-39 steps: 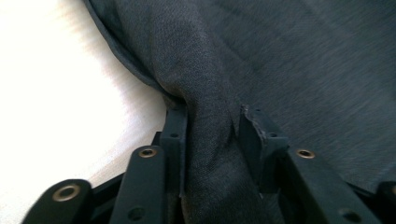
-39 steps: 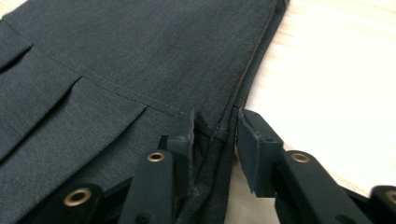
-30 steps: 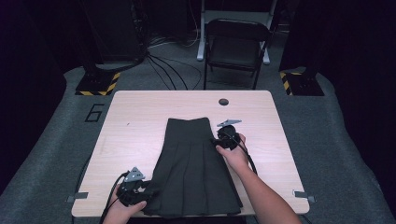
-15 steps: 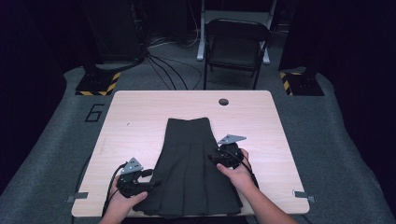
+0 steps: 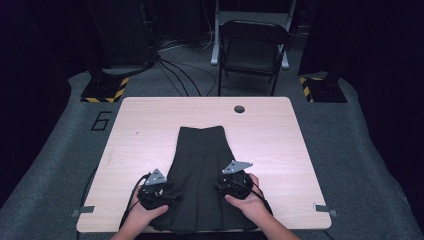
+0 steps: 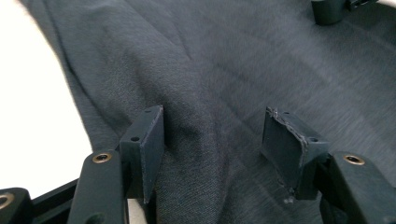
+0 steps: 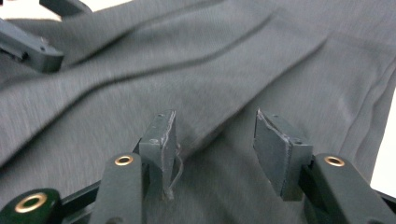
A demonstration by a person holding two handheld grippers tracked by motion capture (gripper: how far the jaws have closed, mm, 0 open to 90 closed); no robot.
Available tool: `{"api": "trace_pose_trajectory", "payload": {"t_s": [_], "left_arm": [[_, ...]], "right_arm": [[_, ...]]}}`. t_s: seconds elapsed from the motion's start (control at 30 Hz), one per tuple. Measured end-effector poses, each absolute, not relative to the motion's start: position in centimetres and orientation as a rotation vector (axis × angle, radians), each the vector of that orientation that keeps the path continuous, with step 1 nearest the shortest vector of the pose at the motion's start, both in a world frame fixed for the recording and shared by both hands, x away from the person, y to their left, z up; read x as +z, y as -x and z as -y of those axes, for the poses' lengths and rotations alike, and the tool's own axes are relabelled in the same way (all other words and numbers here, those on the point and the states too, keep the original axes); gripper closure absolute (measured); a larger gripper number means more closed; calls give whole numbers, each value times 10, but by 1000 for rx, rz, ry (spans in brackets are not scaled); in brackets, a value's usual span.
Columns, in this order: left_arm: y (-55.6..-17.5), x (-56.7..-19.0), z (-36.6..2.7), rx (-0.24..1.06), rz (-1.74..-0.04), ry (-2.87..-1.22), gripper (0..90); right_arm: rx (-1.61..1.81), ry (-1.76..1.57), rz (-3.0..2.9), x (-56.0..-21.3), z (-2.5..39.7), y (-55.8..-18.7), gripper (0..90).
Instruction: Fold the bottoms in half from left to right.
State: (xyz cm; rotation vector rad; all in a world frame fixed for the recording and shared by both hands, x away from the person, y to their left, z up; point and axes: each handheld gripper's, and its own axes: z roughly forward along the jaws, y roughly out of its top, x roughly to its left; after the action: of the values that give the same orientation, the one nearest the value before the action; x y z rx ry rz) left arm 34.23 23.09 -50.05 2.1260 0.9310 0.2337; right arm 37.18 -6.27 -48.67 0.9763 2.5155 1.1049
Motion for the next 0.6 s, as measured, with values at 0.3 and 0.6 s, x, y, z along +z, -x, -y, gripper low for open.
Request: {"api": "trace_pose_trajectory", "payload": {"t_s": [0.3, 0.6], "left_arm": [[-348, -509, -234, 204, -962, -2120, 383], [-352, -512, -235, 195, -960, -2118, 371]], "right_arm": [[1035, -981, -2566, -501, 69, -364, 481], [1013, -952, -2613, -508, 75, -360, 480]]}}
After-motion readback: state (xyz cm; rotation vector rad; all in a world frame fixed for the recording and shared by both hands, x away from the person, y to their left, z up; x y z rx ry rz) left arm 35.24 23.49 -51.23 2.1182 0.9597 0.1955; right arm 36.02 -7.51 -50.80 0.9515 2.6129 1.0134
